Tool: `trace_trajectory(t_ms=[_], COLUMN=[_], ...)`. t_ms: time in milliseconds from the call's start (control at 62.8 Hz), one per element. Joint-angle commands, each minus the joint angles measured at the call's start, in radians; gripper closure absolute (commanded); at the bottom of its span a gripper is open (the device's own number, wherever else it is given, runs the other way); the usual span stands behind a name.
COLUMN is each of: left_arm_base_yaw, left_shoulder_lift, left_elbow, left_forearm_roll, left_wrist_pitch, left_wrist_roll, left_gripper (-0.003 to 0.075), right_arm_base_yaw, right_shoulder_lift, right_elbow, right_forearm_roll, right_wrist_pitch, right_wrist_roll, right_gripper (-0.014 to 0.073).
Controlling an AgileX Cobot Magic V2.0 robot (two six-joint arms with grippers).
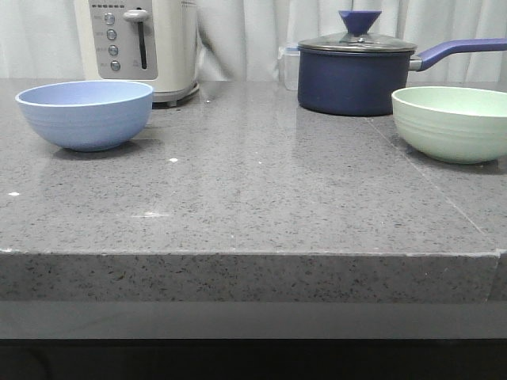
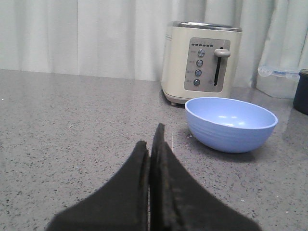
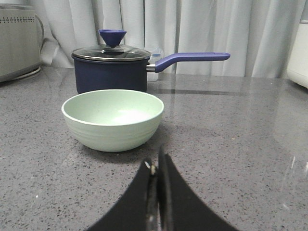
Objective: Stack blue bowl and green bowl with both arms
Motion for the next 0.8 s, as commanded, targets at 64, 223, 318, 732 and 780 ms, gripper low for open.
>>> trace_trajectory(t_ms=[64, 223, 318, 732, 780], left_arm_base_yaw=[0.002, 0.002, 0.002, 0.002, 0.002], left_shoulder_lift=[-0.018, -0.018, -0.018, -0.018, -0.018], left_elbow=[0.004, 0.004, 0.004, 0.004, 0.004], left_forearm_roll=[-0.001, -0.001, -0.001, -0.001, -0.001], left_wrist_pitch=[-0.076, -0.076, -0.076, -0.076, -0.08], left_wrist_roll=[-0.004, -0.004, -0.004, -0.004, -0.004], left_gripper=[0.074, 0.074, 0.074, 0.074, 0.074], right_arm_base_yaw=[-0.005, -0.005, -0.005, -0.005, -0.005], right_shoulder_lift=[-0.02, -0.02, -0.02, -0.02, -0.02], right_elbow=[-0.017, -0.017, -0.017, -0.017, -0.017], right_forearm_roll=[-0.013, -0.013, -0.013, -0.013, -0.011], right_wrist_pitch=[-0.079, -0.079, -0.079, -0.106, -0.103], right_wrist_roll=[-0.001, -0.001, -0.001, -0.001, -0.001], right_gripper=[0.0648, 0.0648, 0.0648, 0.0648, 0.0648])
